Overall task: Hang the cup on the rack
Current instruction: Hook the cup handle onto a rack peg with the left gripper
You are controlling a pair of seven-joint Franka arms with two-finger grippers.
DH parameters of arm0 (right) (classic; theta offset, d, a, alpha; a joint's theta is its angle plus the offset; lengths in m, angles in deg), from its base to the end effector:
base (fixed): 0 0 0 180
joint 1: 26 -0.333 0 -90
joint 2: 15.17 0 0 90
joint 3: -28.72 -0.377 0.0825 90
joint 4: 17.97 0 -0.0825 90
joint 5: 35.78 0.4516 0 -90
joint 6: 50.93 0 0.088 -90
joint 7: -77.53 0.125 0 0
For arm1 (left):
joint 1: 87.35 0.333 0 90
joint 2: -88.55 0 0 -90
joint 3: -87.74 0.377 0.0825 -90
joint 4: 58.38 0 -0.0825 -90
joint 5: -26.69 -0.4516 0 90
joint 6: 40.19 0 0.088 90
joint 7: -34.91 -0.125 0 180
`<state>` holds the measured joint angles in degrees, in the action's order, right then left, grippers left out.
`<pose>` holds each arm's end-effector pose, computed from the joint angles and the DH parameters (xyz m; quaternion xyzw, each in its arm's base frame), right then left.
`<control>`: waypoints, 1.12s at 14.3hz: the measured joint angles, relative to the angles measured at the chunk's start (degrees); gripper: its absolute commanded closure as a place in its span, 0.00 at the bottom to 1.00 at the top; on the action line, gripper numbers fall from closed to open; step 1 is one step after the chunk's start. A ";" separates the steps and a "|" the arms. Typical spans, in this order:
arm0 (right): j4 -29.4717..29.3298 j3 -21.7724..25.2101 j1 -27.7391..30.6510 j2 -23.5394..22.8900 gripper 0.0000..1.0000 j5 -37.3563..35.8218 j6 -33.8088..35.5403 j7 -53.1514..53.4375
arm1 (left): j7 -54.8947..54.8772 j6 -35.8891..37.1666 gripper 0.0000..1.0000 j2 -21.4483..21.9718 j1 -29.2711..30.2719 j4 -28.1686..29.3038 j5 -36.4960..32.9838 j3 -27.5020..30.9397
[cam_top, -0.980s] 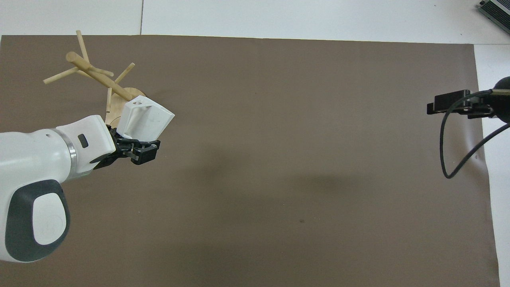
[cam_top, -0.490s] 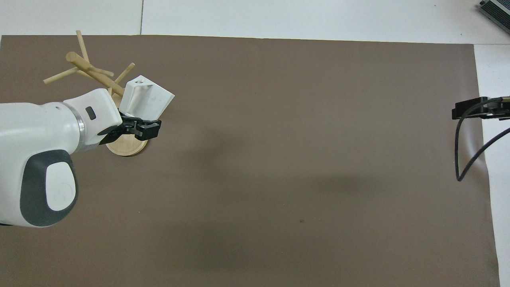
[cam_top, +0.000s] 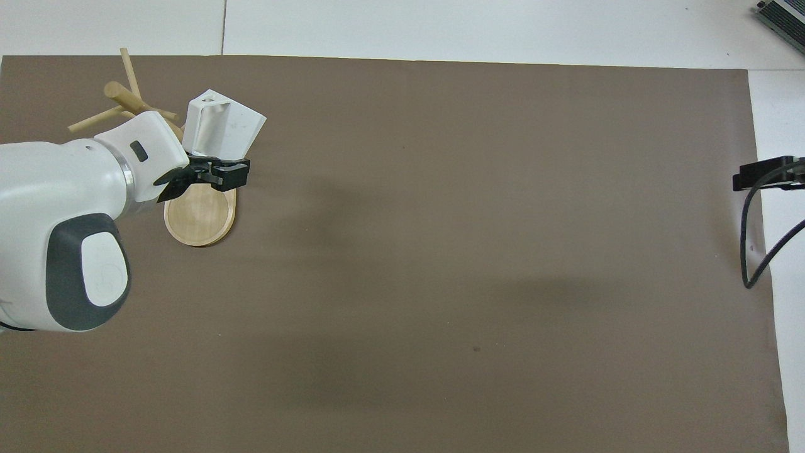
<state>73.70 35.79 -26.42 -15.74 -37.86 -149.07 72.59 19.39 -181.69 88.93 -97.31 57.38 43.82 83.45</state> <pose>0.6364 -0.0779 0.6588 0.9984 -0.0132 0.0493 0.0238 0.6367 -0.1645 0.5184 0.9547 -0.1580 0.2247 0.1139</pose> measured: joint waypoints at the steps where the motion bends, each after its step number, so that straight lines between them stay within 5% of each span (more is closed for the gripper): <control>1: 0.06 -0.02 0.00 0.00 0.00 0.03 0.40 0.00 | 0.50 -0.38 1.00 -0.21 0.38 0.00 -0.28 0.08; 16: -0.02 -0.51 -0.11 0.59 0.00 0.07 9.76 0.00 | 7.30 -1.94 1.00 -2.67 1.70 1.02 -0.65 0.10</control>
<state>73.68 35.28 -26.54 -15.14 -37.79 -139.31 72.59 26.69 -183.63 86.26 -95.61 58.40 43.17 83.56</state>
